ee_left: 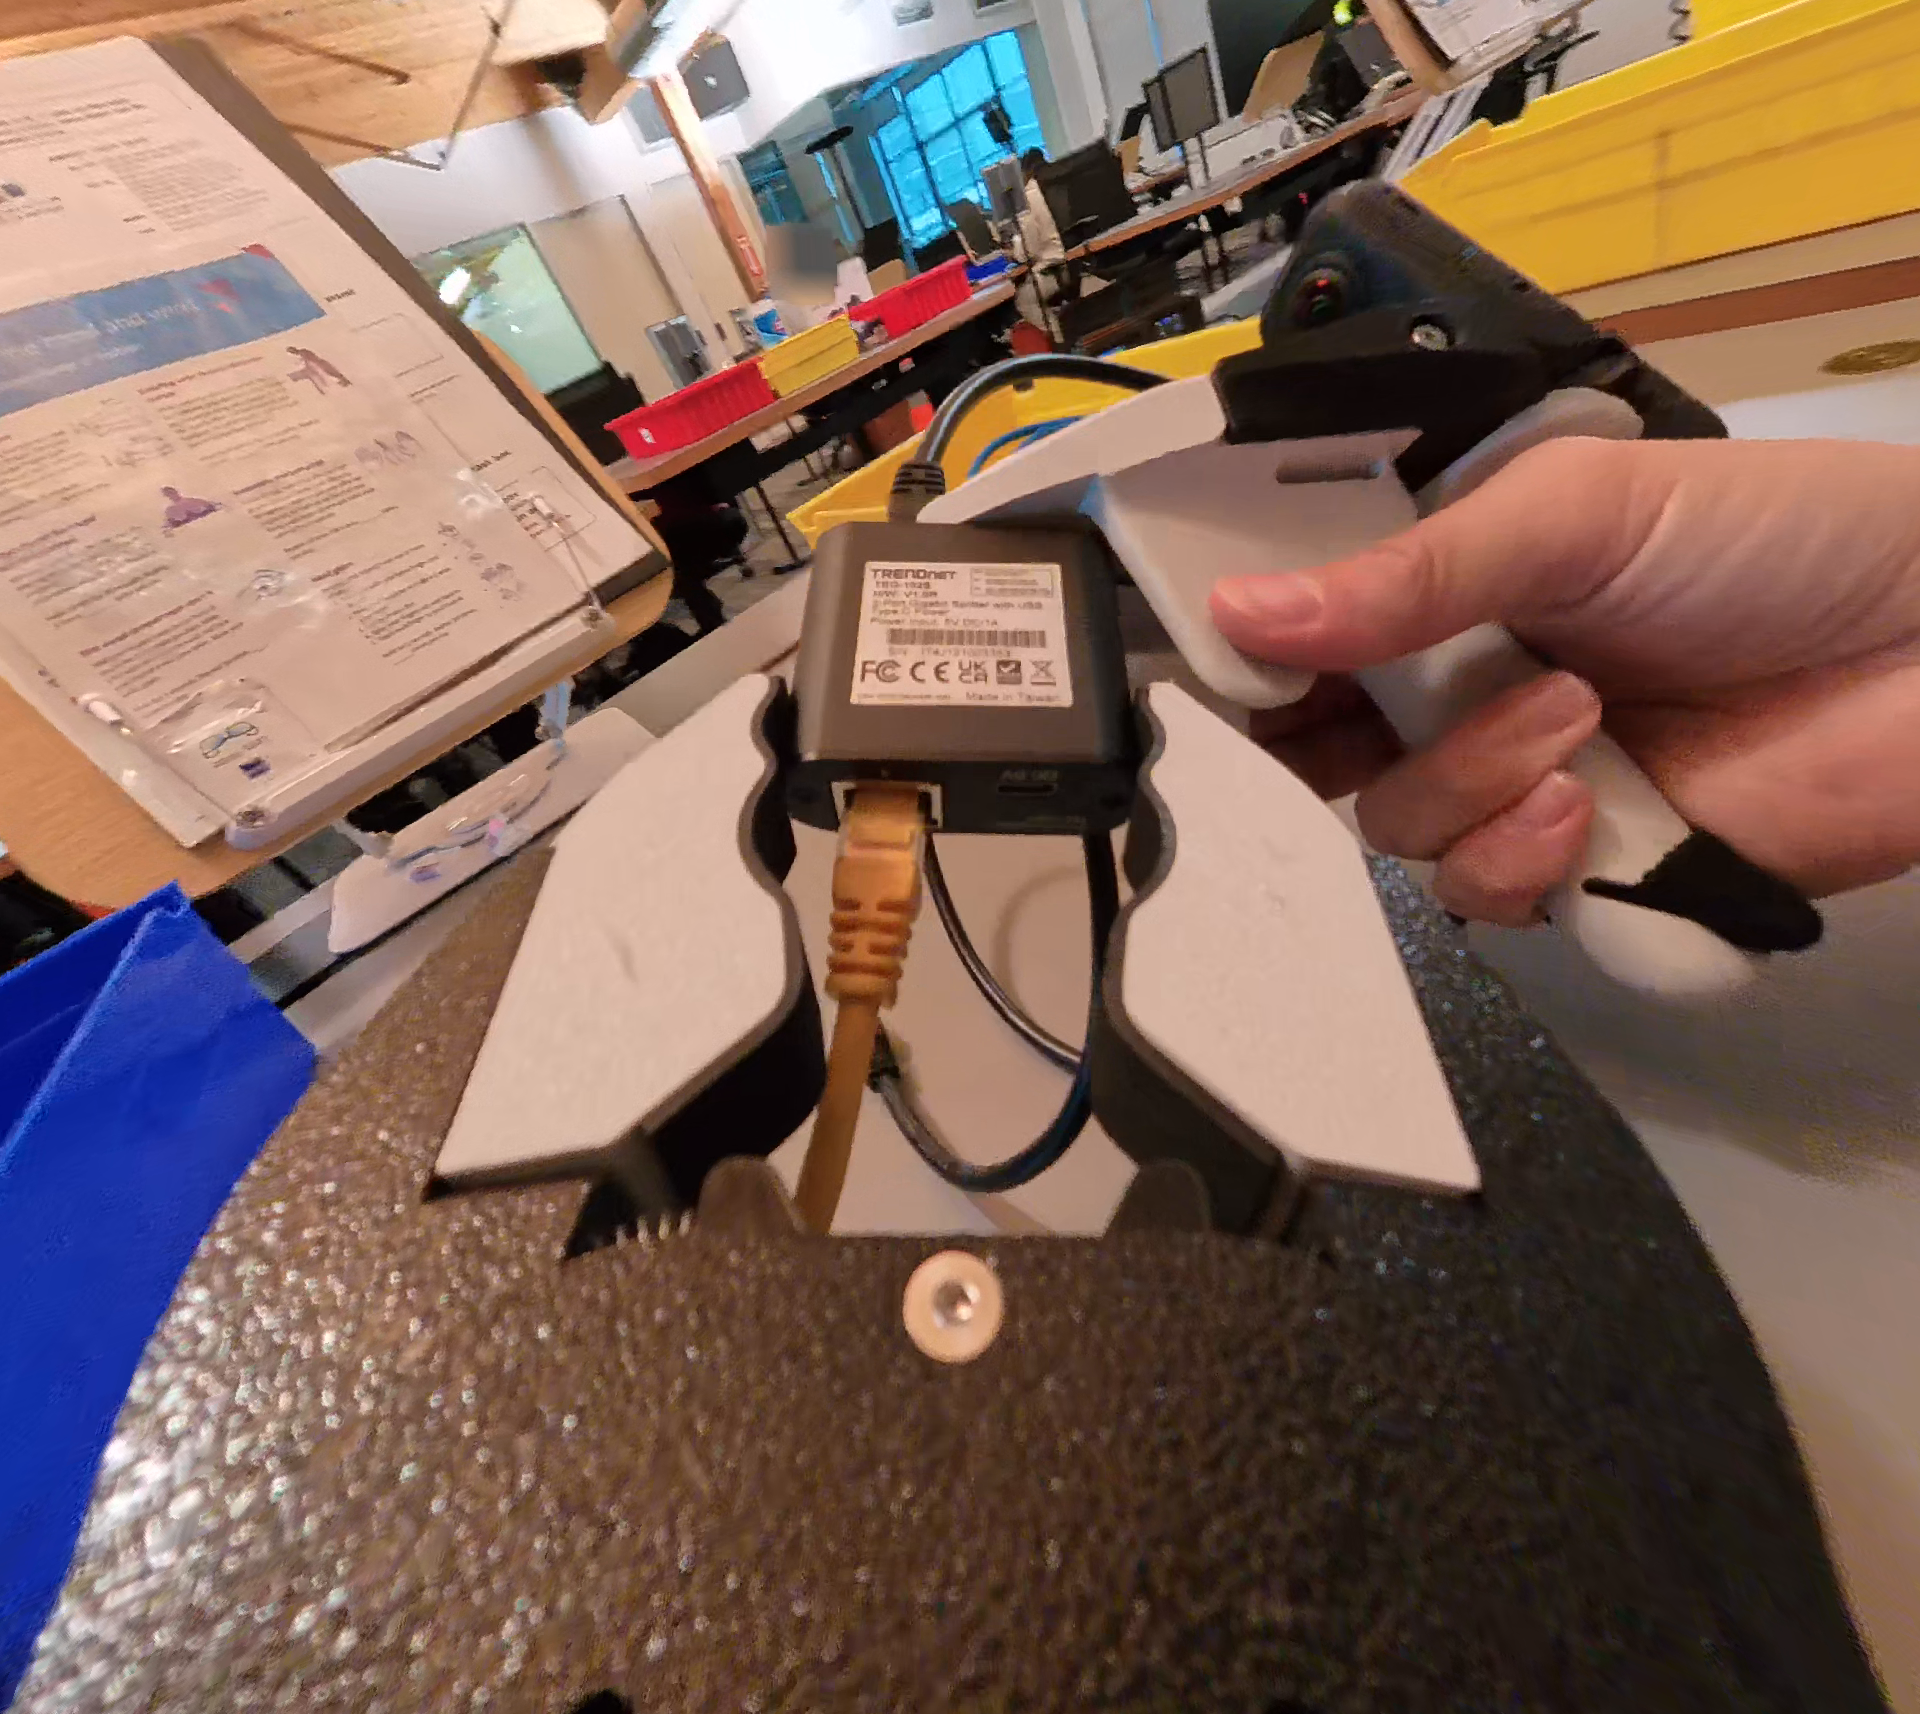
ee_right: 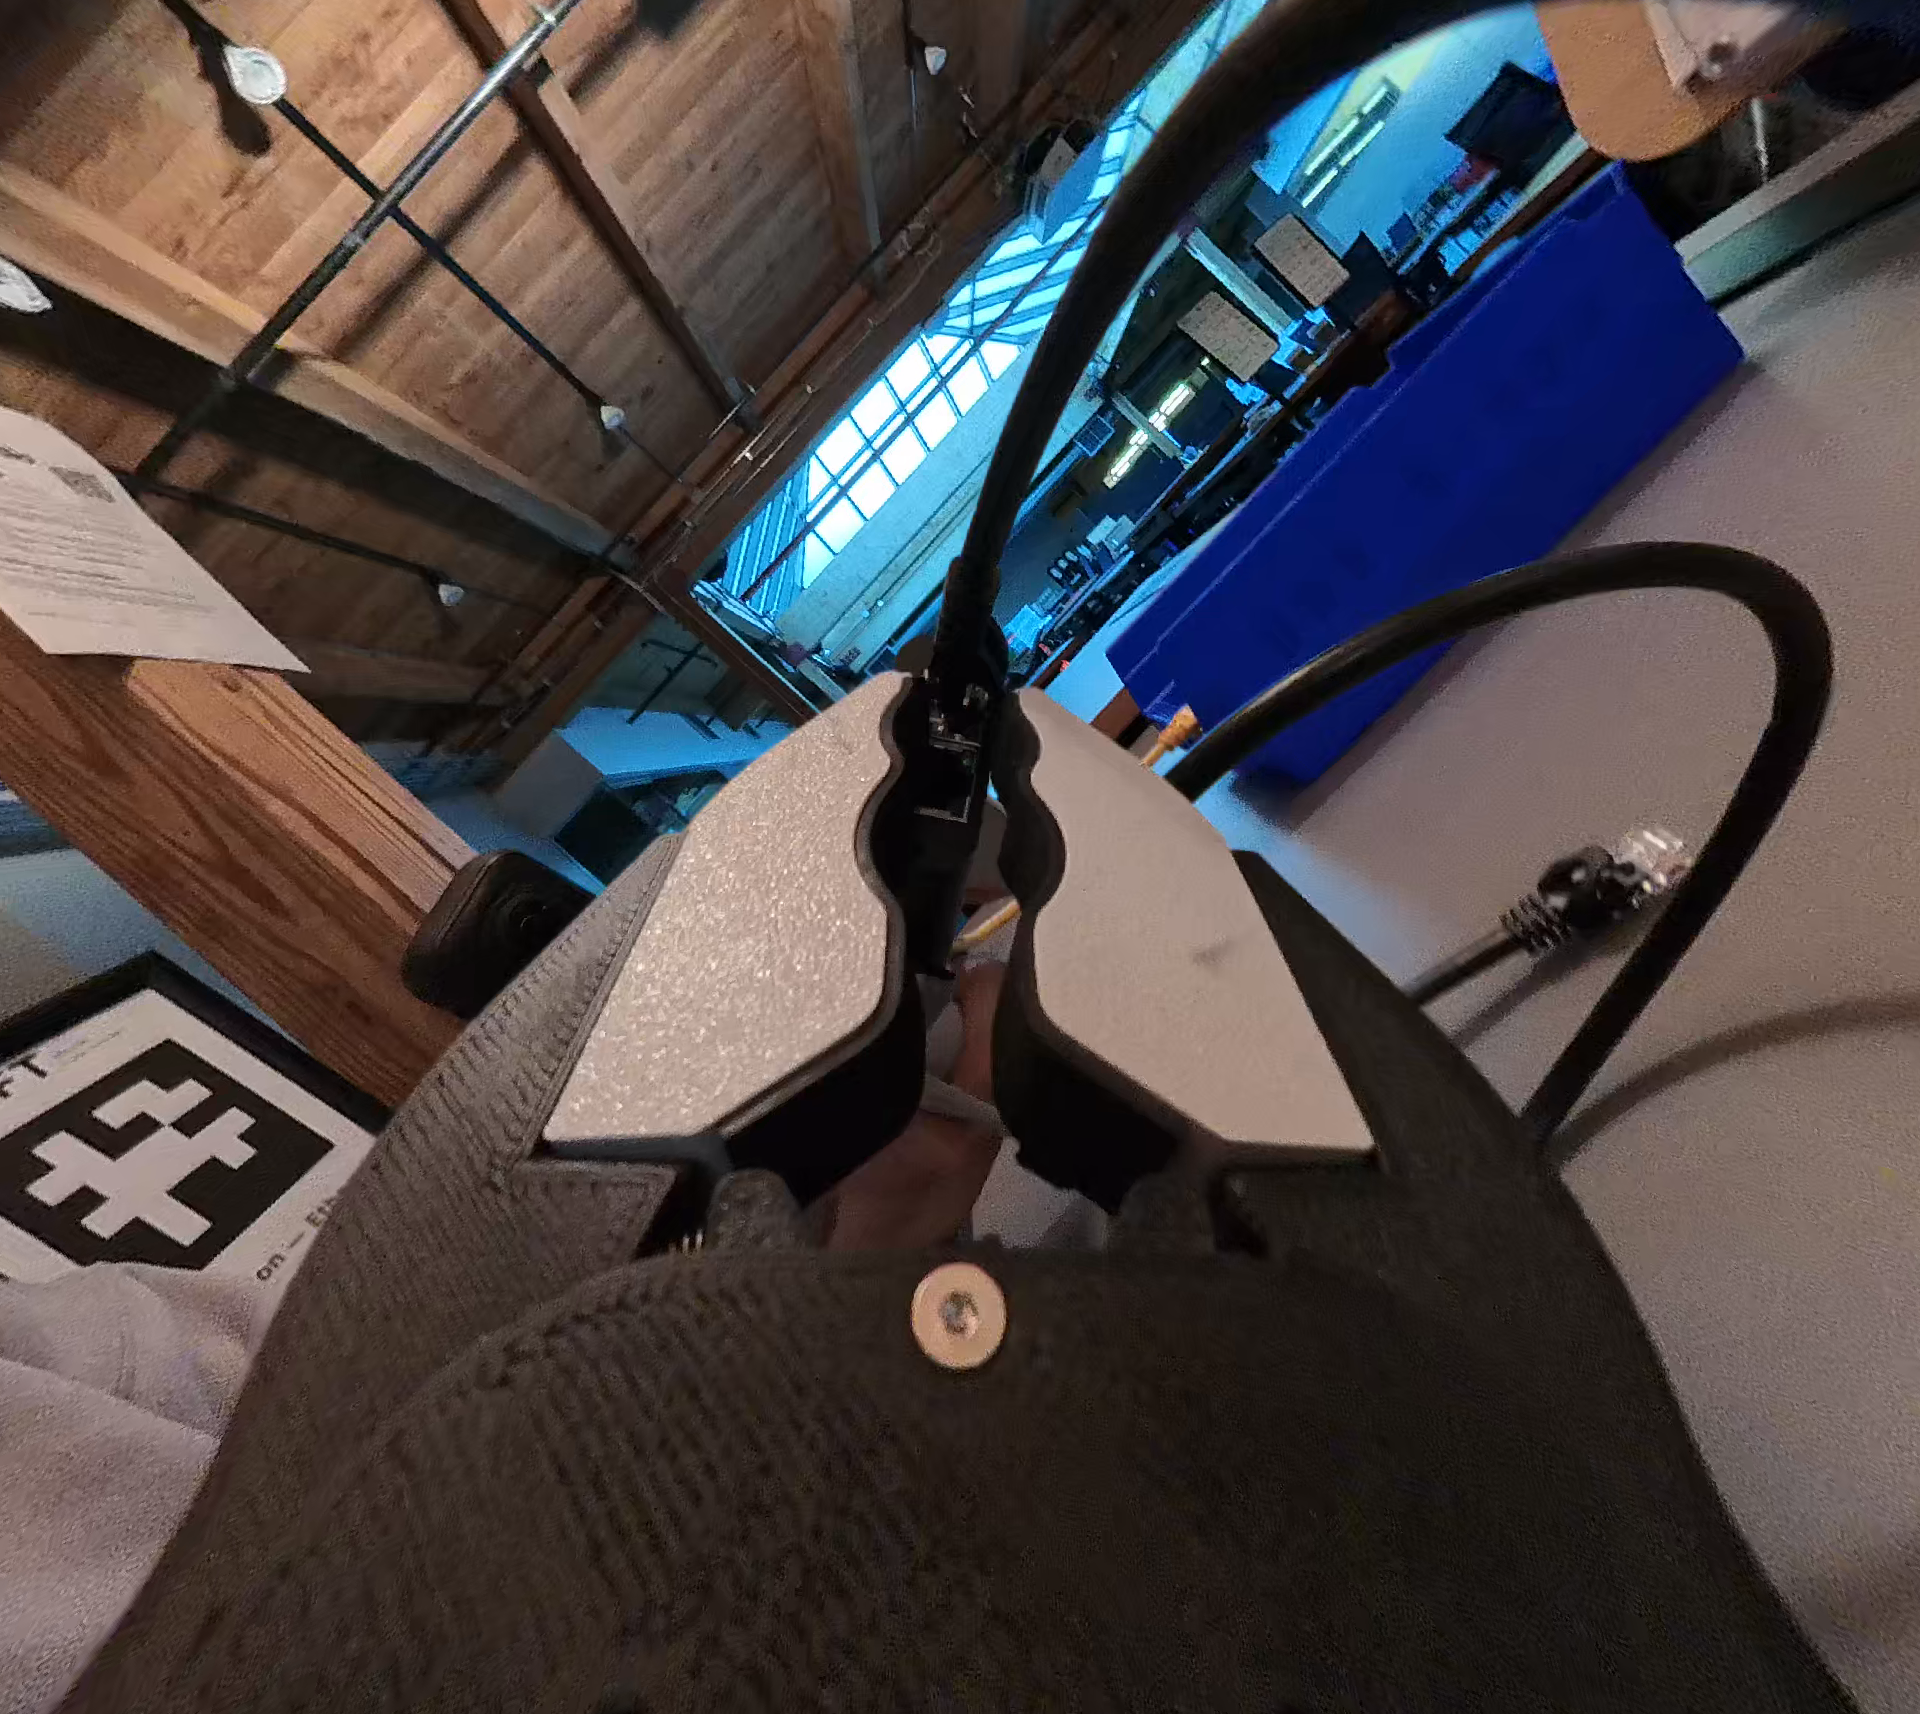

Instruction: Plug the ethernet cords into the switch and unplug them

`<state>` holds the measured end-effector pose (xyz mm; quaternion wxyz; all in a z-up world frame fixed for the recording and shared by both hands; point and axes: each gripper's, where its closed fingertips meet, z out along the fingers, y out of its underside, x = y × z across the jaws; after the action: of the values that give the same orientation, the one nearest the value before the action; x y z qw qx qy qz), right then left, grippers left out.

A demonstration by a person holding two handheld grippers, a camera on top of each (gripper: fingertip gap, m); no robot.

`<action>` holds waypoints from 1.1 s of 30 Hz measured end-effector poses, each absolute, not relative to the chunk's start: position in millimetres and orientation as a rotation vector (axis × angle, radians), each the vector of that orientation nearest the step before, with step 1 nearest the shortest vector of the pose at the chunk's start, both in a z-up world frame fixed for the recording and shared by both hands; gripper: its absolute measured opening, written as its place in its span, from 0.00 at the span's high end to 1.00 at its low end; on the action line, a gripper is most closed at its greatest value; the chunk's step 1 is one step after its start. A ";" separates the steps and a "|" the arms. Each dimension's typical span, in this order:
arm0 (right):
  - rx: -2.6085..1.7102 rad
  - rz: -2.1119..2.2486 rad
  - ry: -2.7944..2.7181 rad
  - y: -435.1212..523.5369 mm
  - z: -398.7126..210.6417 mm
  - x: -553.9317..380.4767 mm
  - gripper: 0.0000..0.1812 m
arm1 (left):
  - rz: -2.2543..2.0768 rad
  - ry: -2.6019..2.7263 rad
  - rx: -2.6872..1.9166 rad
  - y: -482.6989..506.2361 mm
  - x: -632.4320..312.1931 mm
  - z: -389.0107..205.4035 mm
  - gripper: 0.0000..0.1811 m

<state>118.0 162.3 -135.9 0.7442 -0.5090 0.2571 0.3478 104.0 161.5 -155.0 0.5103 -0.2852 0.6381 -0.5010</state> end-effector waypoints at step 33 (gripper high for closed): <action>-1.048 0.851 0.505 164.6 -124.8 112.4 0.93 | -1.095 1.497 -0.605 166.3 97.8 -146.6 0.66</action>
<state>112.4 164.6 -124.8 0.7516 -0.4797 0.2310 0.3895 97.8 166.3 -146.6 0.5607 -0.2568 0.6353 -0.4649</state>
